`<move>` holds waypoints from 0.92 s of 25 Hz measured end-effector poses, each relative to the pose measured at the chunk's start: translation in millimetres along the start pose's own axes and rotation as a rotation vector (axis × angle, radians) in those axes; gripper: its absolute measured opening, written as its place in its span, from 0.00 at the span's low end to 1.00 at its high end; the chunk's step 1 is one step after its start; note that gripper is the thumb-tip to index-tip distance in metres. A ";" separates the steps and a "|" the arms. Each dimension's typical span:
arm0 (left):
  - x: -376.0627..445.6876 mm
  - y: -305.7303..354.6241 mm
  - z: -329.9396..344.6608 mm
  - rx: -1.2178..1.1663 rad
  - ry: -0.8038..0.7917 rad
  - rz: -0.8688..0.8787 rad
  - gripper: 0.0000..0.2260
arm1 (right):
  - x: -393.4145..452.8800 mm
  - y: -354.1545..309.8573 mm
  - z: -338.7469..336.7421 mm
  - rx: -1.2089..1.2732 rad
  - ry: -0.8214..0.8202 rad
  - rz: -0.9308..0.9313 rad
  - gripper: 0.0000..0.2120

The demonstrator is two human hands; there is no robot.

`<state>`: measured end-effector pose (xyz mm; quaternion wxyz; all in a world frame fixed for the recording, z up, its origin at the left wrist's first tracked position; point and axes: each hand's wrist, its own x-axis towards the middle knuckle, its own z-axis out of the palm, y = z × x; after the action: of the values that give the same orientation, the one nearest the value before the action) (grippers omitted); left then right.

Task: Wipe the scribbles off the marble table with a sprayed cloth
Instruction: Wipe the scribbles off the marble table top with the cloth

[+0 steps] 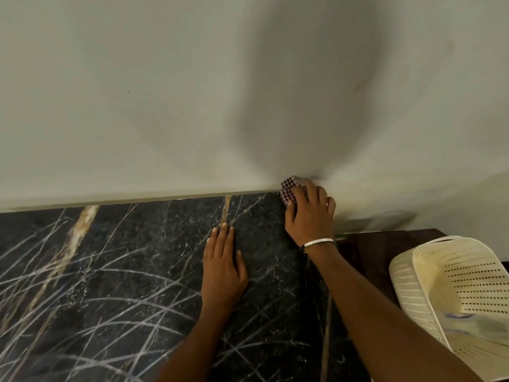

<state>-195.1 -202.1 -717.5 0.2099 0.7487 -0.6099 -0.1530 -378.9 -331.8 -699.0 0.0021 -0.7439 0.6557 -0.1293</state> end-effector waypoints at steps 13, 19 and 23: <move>-1.5 -0.8 3.4 0.050 -0.002 0.020 0.25 | 2.5 -8.4 13.7 0.039 -0.060 0.170 0.25; -1.2 0.1 1.8 0.041 0.002 0.017 0.25 | -9.2 -3.7 14.6 0.017 -0.099 0.021 0.23; -1.0 -0.9 2.4 0.046 -0.005 0.022 0.26 | -10.7 7.0 11.0 0.032 -0.030 0.138 0.23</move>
<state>-195.7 -201.3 -720.0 0.1928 0.7462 -0.6220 -0.1386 -384.7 -324.2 -712.9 0.0327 -0.6986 0.7032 -0.1279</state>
